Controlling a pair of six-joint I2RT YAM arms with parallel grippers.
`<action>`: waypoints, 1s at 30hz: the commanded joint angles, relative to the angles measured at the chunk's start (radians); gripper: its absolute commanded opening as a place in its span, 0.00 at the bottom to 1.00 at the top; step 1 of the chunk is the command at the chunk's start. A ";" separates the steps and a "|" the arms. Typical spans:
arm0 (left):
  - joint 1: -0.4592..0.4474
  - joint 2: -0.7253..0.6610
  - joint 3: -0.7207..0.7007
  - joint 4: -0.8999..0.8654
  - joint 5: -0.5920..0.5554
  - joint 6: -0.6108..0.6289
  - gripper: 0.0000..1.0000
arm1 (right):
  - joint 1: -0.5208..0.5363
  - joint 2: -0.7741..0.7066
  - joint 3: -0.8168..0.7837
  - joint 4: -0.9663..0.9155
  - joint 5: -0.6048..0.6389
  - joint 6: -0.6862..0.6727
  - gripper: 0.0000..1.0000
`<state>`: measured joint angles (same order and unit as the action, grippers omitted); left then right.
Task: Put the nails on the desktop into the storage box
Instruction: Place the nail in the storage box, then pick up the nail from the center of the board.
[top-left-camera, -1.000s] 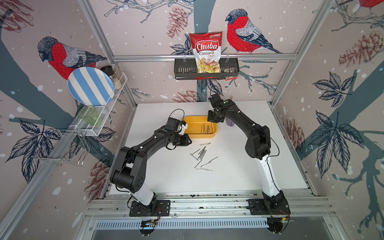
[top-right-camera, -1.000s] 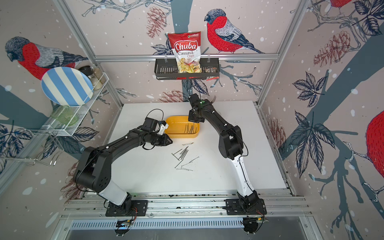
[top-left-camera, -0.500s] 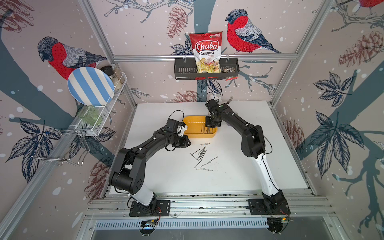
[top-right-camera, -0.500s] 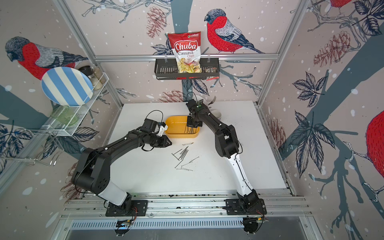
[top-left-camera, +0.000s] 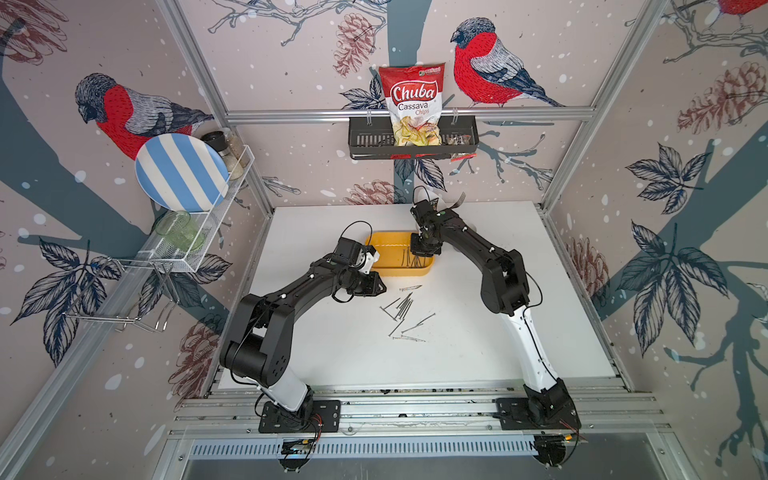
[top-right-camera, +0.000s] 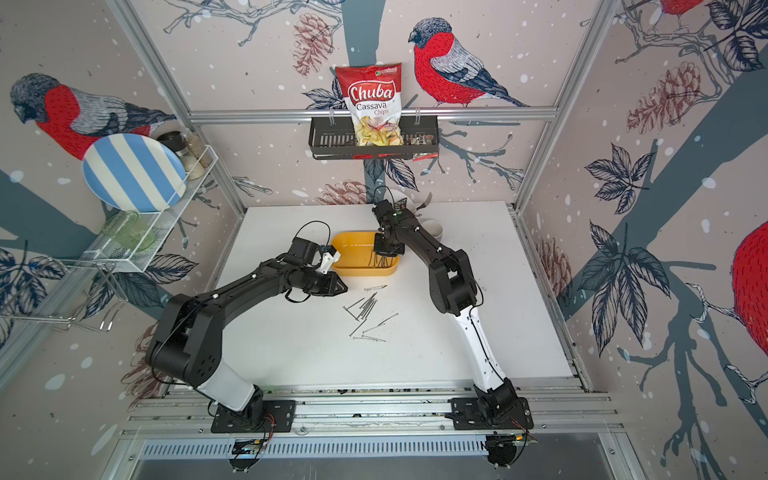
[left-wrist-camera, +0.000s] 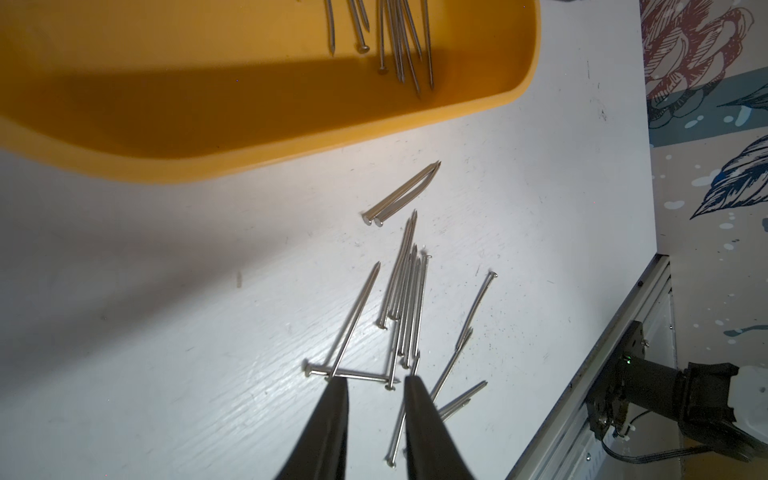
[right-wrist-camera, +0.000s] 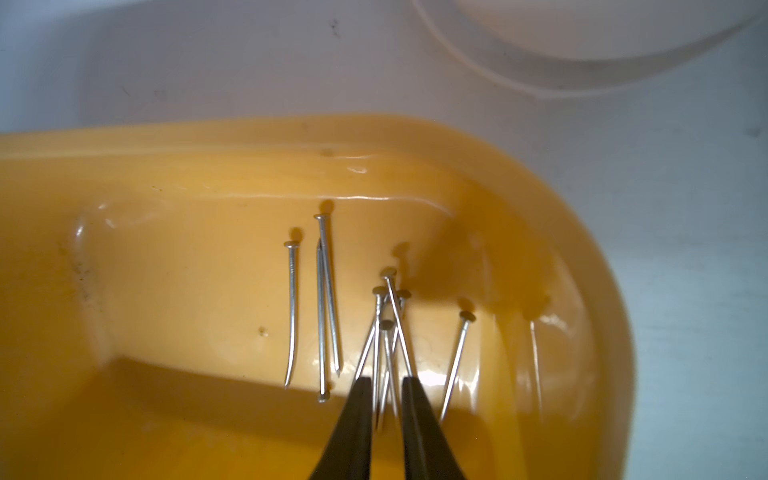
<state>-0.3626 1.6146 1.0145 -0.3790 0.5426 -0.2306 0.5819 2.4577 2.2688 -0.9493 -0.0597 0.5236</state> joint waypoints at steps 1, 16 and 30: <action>-0.027 -0.011 0.007 0.006 0.023 0.033 0.27 | 0.019 -0.053 -0.009 0.001 0.017 0.016 0.32; -0.156 -0.070 -0.045 -0.004 -0.111 0.085 0.27 | 0.143 -0.560 -0.725 0.170 -0.016 0.252 0.40; -0.157 -0.094 -0.056 -0.004 -0.173 0.034 0.27 | 0.210 -0.624 -0.915 0.169 -0.038 0.594 0.62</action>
<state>-0.5171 1.5364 0.9642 -0.3820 0.3901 -0.1852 0.7975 1.8484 1.3876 -0.7834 -0.0834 1.0294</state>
